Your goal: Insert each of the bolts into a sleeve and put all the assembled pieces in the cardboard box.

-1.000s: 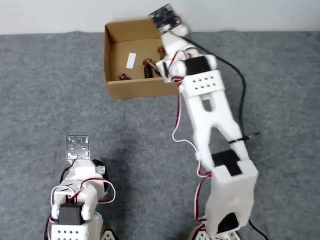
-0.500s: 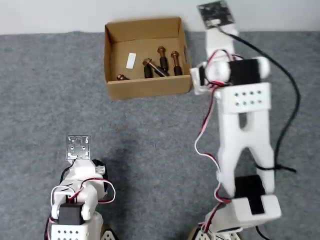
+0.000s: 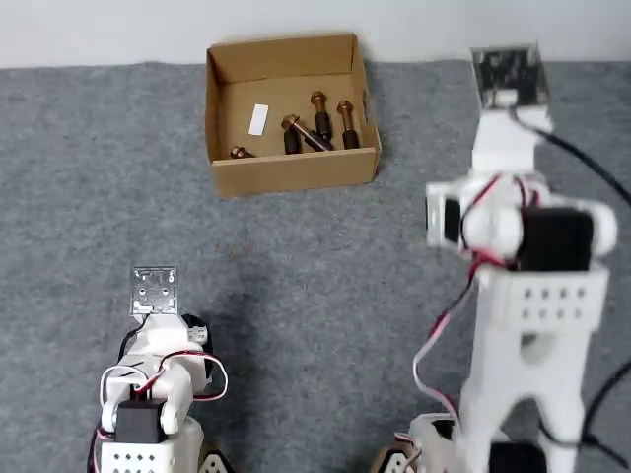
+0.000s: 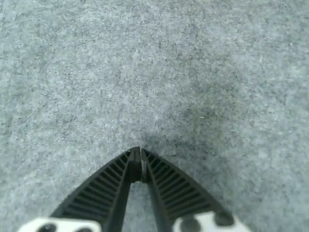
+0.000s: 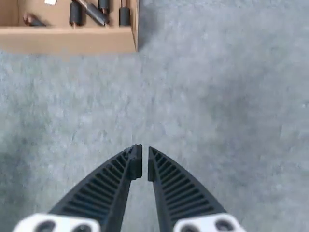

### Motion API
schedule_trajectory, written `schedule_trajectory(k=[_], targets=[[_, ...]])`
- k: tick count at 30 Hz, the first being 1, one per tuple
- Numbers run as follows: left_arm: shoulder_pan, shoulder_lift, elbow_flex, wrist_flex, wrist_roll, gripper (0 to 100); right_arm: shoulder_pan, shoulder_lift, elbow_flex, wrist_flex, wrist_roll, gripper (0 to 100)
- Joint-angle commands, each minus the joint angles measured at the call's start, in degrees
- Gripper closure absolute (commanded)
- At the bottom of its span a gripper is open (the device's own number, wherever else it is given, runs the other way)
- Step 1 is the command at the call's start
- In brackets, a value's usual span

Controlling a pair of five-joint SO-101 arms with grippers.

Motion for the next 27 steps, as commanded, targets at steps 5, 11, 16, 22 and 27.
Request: schedule_trajectory(k=[5,11,16,22,27], targets=[[-0.5,-0.3,-0.1,0.2,0.6,99,3.1,-23.2,35.1,-15.1,-1.2,99.1],[-0.5,-0.3,-0.1,0.2,0.6,99,3.2,-42.7,64.4,-26.7,-1.2,99.1],[-0.5,-0.3,-0.1,0.2,0.6,99,3.2,-57.9,81.1,-29.1,-1.3,99.1],[-0.5,-0.3,-0.1,0.2,0.6,99,3.2,-75.8,93.8,-28.6,-1.2,99.1],[-0.5,-0.3,-0.1,0.2,0.6,99,3.2,-75.6,97.0,-29.3,-3.1,99.1]])
